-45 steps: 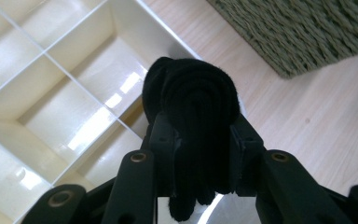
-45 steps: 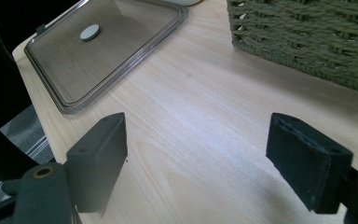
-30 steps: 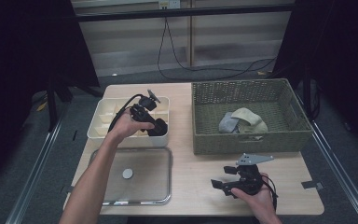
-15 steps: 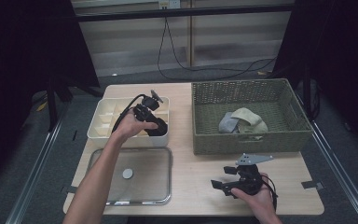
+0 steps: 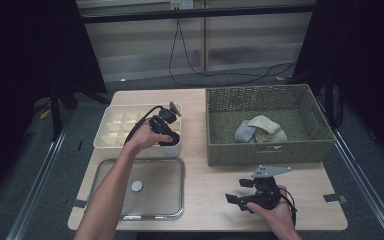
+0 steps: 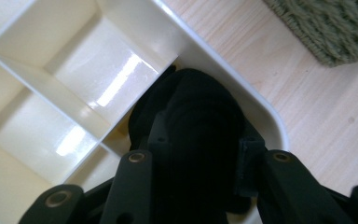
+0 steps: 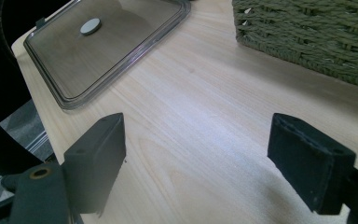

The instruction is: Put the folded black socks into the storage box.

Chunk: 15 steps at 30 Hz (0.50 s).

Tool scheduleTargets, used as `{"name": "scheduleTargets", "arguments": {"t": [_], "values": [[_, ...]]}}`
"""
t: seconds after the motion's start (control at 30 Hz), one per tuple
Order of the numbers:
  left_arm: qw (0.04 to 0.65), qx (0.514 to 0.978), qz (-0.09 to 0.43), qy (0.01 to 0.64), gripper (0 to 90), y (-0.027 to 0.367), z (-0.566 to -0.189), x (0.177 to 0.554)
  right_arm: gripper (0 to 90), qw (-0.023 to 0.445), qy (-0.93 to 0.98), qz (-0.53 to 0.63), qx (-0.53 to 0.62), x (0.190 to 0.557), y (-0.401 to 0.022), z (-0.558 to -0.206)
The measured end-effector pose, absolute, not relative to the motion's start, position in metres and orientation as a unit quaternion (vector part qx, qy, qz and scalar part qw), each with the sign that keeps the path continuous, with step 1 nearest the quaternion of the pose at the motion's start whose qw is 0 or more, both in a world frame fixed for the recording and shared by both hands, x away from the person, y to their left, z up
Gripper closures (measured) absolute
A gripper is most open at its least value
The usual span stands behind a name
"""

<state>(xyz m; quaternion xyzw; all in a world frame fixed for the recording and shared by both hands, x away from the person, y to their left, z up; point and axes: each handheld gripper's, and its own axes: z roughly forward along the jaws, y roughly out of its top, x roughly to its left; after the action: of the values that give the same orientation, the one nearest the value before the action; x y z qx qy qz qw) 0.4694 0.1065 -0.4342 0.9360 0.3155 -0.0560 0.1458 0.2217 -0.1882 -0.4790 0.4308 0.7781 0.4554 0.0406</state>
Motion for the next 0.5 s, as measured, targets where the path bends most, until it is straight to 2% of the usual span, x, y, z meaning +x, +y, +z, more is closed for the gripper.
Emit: {"name": "scheduleTargets", "arguments": {"t": [0.5], "values": [[0.111, 0.938, -0.05, 0.325, 68.6, 0.096, -0.447, 0.474, 18.8, 0.039, 0.779, 0.452, 0.432, 0.223, -0.189, -0.48]]}}
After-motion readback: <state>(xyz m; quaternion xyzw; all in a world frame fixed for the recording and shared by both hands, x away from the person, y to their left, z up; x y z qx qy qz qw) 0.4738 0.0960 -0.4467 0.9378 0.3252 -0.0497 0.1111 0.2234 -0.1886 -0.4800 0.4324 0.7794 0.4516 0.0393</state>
